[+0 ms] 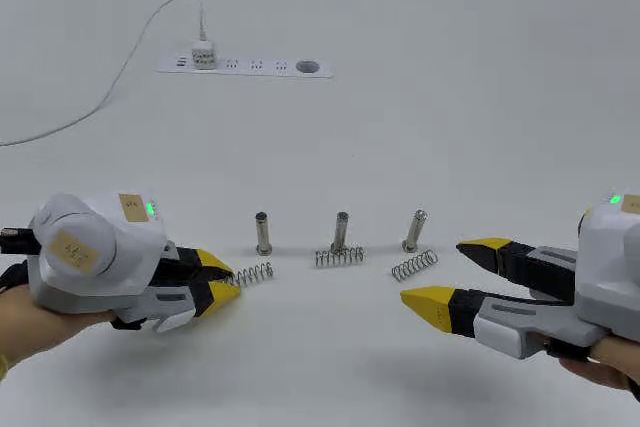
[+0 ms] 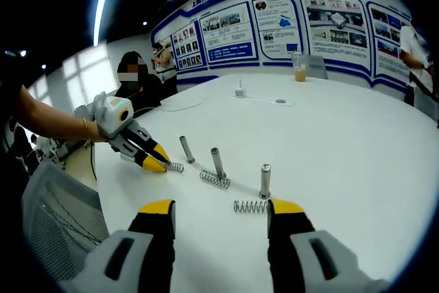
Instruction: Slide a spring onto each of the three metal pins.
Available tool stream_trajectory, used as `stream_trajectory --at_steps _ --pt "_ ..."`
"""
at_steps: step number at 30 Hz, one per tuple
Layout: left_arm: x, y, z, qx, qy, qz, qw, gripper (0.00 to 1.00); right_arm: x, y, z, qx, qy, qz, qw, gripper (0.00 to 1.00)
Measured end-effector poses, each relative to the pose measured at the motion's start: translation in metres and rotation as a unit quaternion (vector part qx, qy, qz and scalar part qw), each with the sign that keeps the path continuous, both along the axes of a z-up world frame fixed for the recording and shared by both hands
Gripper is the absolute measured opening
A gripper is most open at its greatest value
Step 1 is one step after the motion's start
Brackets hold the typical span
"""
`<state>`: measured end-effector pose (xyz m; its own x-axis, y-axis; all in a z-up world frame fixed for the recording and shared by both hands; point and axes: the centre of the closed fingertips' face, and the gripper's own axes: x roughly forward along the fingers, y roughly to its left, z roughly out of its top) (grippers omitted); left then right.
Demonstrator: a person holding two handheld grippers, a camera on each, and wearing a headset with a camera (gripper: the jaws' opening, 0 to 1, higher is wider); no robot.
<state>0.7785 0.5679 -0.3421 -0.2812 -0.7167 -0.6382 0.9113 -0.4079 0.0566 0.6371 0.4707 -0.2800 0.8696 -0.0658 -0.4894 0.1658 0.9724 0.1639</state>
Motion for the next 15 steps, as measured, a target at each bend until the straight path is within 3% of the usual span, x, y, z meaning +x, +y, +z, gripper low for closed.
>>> stream_trajectory --at_steps 6,10,15 --pt "-0.007 0.003 0.007 -0.016 0.011 0.012 0.9997 0.1 0.002 0.003 0.003 0.01 -0.01 -0.005 0.9999 0.54" --pt "-0.009 0.002 0.018 -0.038 0.031 0.034 0.9982 0.1 0.007 0.006 0.012 0.042 -0.036 -0.017 0.9983 0.54" --pt "-0.014 0.0 0.035 -0.073 0.058 0.065 0.9935 0.1 0.015 0.012 0.023 0.057 -0.056 -0.017 0.9967 0.53"
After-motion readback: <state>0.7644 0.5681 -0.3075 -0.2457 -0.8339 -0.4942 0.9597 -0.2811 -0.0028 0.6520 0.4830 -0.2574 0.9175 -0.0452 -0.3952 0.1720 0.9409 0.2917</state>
